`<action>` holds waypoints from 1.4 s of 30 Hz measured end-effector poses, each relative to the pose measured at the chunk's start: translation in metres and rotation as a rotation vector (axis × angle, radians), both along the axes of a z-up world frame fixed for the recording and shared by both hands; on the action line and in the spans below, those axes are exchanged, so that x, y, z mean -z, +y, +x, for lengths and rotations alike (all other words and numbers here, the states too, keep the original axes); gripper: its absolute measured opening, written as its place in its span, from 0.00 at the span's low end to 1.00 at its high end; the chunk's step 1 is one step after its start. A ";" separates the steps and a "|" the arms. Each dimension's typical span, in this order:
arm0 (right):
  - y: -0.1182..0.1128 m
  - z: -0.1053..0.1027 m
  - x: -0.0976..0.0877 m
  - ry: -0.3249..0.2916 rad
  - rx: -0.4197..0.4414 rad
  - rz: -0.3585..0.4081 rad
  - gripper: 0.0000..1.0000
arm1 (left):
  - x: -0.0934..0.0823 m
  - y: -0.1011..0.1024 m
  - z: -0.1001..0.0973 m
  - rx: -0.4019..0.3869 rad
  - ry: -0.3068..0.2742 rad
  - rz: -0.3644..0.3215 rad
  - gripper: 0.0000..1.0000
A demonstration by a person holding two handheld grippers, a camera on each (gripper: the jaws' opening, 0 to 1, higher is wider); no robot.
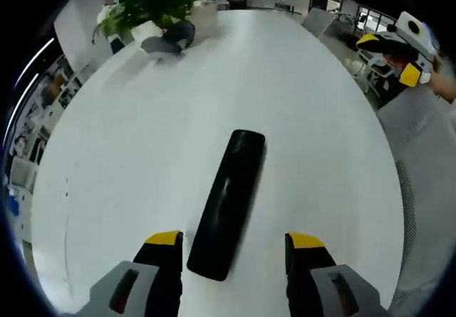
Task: Press the specified remote control buttons in sequence, fully releasing each button before pressing the next.
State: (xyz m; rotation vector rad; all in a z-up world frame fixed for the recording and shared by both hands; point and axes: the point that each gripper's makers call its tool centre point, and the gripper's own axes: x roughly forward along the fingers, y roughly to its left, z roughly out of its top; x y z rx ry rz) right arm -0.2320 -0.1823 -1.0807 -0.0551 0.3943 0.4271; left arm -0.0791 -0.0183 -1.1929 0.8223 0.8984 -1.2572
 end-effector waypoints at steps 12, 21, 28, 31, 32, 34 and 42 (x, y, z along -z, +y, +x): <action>-0.002 0.000 -0.001 -0.003 0.011 0.002 0.40 | 0.004 -0.001 -0.008 0.032 0.040 0.017 0.41; 0.000 -0.001 -0.001 -0.002 0.003 -0.008 0.39 | 0.003 0.001 -0.015 0.066 0.015 0.049 0.23; -0.001 -0.001 -0.002 -0.008 0.002 -0.009 0.38 | 0.004 0.003 -0.029 0.087 0.018 0.076 0.23; 0.000 -0.002 -0.001 -0.005 -0.005 -0.012 0.38 | 0.004 0.003 -0.035 0.103 0.011 0.089 0.23; 0.000 -0.002 0.000 -0.002 -0.007 -0.016 0.38 | 0.004 0.003 -0.036 0.106 0.012 0.092 0.23; 0.001 -0.003 0.002 0.006 -0.013 -0.029 0.37 | 0.004 0.004 -0.039 0.108 0.012 0.097 0.23; 0.005 -0.006 0.009 0.030 -0.051 -0.082 0.34 | 0.003 0.005 -0.054 0.098 0.020 0.123 0.23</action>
